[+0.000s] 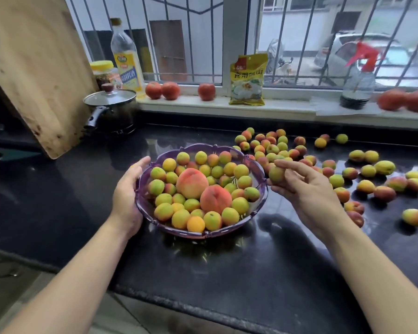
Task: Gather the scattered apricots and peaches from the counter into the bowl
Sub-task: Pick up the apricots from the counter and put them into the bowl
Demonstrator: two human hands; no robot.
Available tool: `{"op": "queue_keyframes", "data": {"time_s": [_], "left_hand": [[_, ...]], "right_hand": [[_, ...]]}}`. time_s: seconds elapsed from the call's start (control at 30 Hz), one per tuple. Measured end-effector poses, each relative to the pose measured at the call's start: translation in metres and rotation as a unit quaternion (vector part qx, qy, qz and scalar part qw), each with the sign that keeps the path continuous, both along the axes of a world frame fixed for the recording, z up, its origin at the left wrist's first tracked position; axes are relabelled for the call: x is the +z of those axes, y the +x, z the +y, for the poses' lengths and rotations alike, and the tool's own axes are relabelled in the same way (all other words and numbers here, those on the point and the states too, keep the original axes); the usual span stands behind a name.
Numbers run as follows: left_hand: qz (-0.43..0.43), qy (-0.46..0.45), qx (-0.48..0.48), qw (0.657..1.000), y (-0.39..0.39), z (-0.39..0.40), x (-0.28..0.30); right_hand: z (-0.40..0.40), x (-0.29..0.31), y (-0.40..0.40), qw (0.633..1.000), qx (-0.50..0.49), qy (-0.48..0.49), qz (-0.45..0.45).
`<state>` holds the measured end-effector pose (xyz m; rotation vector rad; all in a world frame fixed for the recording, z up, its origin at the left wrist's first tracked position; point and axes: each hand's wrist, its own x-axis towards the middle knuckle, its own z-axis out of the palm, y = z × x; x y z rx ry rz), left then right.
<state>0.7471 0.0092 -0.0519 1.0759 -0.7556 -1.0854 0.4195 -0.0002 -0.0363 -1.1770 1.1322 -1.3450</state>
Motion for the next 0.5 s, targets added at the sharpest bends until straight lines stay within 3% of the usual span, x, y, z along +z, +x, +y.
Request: {"op": "queue_keyframes", "data": {"time_s": [0.27,0.37,0.5], "left_hand": [[-0.035,-0.019,-0.003,0.999,0.009,-0.004,-0.017],[-0.040,-0.029,0.002,0.999,0.010,-0.005,-0.020],[-0.051,-0.035,-0.009,0.998,0.013,-0.006,-0.022]], "right_hand": [[0.006,0.006,0.006,0.999,0.041,0.000,-0.016],[0.013,0.011,0.009,0.991,0.039,-0.062,0.108],[0.020,0.035,0.011,0.943,0.088,-0.167,0.275]]}}
